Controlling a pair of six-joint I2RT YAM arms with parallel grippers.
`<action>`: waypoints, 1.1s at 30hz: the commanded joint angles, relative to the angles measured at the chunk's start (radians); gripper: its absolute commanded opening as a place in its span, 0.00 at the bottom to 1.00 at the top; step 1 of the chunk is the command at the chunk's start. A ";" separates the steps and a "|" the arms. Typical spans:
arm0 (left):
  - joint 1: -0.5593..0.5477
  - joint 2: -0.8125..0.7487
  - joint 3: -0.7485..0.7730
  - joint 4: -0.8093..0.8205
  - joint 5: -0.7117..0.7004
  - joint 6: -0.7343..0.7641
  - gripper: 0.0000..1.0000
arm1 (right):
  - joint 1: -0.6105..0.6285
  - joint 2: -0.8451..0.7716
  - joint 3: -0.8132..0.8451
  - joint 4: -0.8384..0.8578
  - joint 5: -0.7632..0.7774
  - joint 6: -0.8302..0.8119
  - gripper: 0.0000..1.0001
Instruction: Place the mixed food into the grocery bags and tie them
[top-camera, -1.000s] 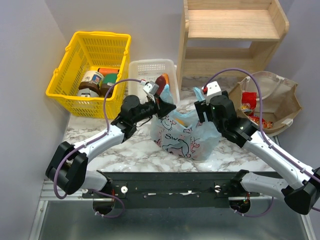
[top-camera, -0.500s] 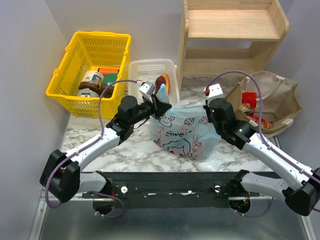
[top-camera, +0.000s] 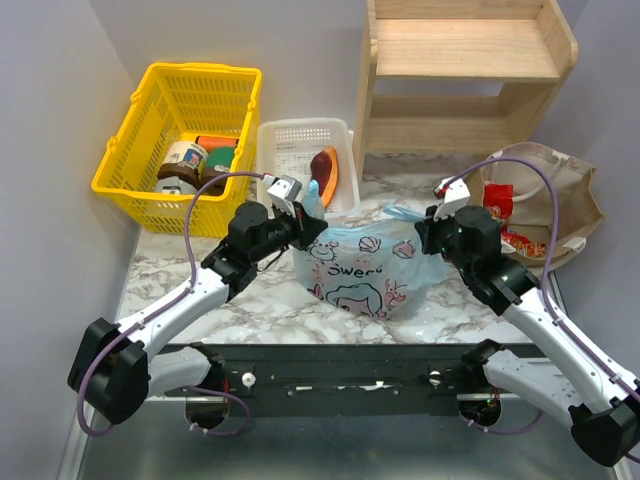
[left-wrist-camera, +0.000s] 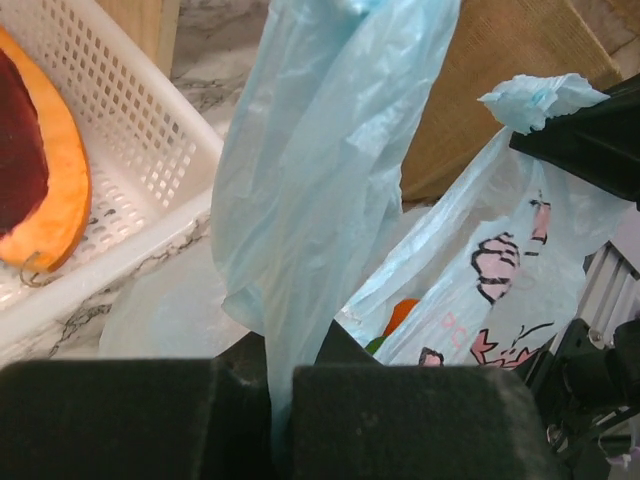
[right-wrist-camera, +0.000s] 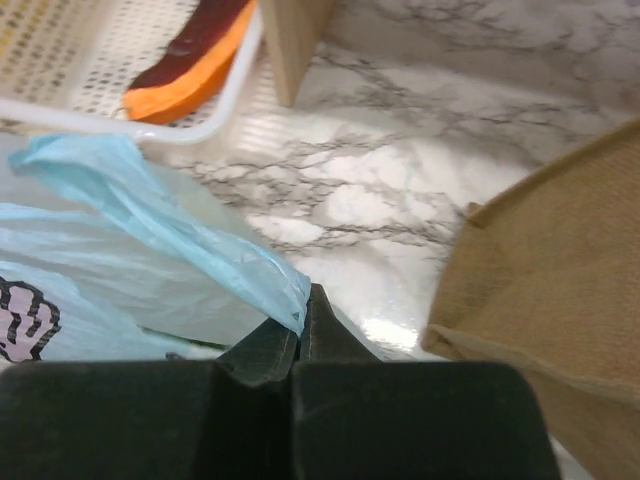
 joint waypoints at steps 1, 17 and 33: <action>0.001 0.002 0.040 -0.057 0.163 0.093 0.00 | -0.009 -0.051 -0.054 0.115 -0.266 -0.007 0.01; -0.119 0.293 0.344 -0.331 0.368 0.226 0.00 | 0.014 -0.044 -0.143 0.367 -0.601 -0.038 0.01; -0.120 0.208 0.312 -0.364 0.394 0.311 0.58 | 0.018 0.071 -0.074 0.286 -0.513 -0.019 0.01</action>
